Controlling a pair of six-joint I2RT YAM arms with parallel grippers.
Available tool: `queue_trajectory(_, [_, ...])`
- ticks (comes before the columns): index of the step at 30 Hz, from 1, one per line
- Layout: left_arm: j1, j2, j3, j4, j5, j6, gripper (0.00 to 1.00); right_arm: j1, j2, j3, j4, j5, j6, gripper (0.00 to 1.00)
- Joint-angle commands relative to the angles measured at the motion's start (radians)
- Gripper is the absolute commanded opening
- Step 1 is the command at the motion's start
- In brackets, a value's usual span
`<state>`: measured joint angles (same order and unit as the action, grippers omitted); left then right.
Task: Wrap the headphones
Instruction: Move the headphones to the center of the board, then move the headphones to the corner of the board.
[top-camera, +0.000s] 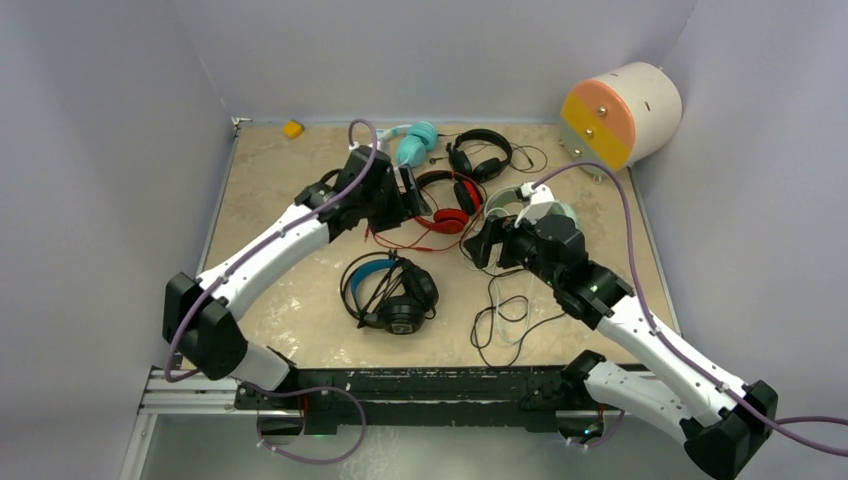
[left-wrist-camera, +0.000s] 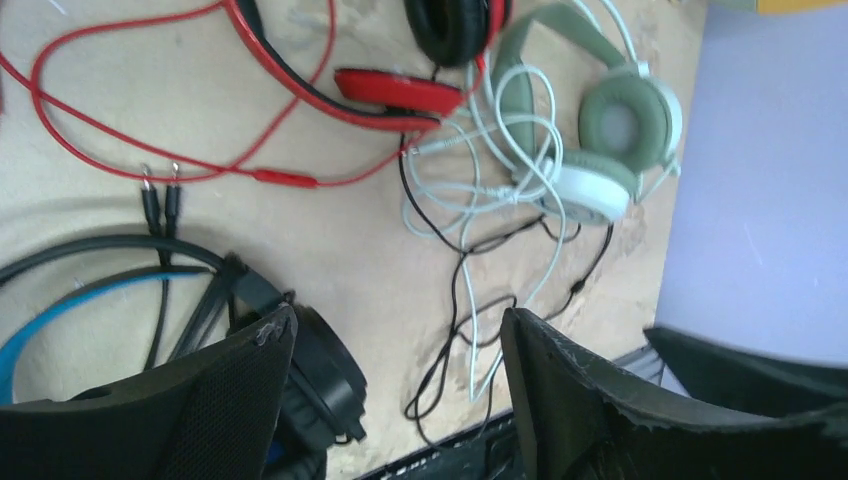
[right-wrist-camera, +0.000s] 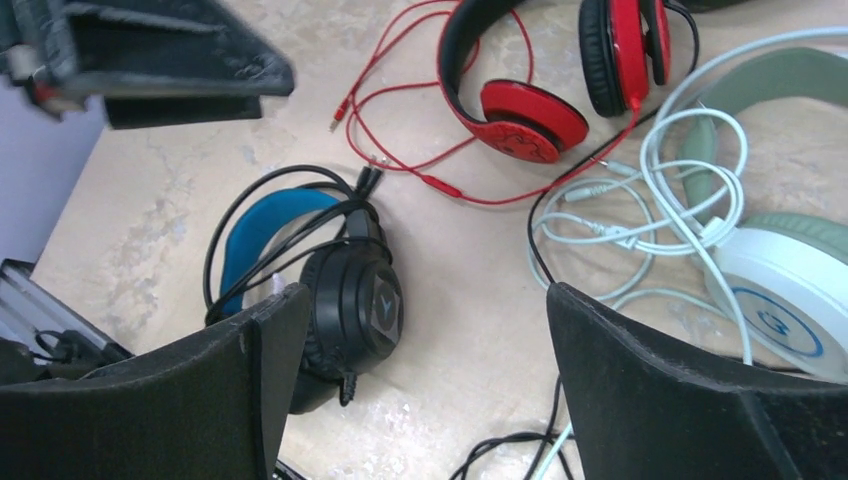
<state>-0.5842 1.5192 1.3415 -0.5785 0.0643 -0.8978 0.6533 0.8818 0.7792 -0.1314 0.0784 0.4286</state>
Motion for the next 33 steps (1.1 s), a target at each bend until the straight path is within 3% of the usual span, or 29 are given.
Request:
queue_trajectory(1, [-0.127,-0.030,-0.087,0.017,-0.061,-0.021,0.70,-0.003,-0.021,0.067,-0.107,0.088,-0.038,0.87])
queue_trajectory(4, [-0.267,-0.017,-0.106,0.073,-0.130,-0.093,0.66,-0.003,-0.035,0.103,-0.216,0.196,-0.003,0.84])
queue_trajectory(7, [-0.372,0.033,-0.094,0.126,-0.173,-0.129,0.55,-0.003,-0.100,0.108,-0.266,0.296,0.019,0.80])
queue_trajectory(10, [-0.396,0.116,-0.067,0.148,-0.203,-0.132,0.46,-0.002,-0.185,0.097,-0.260,0.339,0.002,0.79])
queue_trajectory(15, [-0.397,0.288,0.015,0.124,-0.203,-0.102,0.41,-0.003,-0.212,0.134,-0.307,0.344,-0.019,0.79])
queue_trajectory(19, [-0.396,0.396,0.056,0.128,-0.164,-0.113,0.01,-0.003,-0.212,0.137,-0.314,0.336,-0.018,0.77])
queue_trajectory(26, [-0.403,0.428,0.059,0.013,-0.217,-0.213,0.00,-0.002,-0.190,0.114,-0.276,0.305,-0.004,0.75])
queue_trajectory(33, [-0.353,0.206,-0.247,-0.016,-0.261,-0.274,0.00,-0.002,-0.168,0.102,-0.228,0.274,-0.006,0.74])
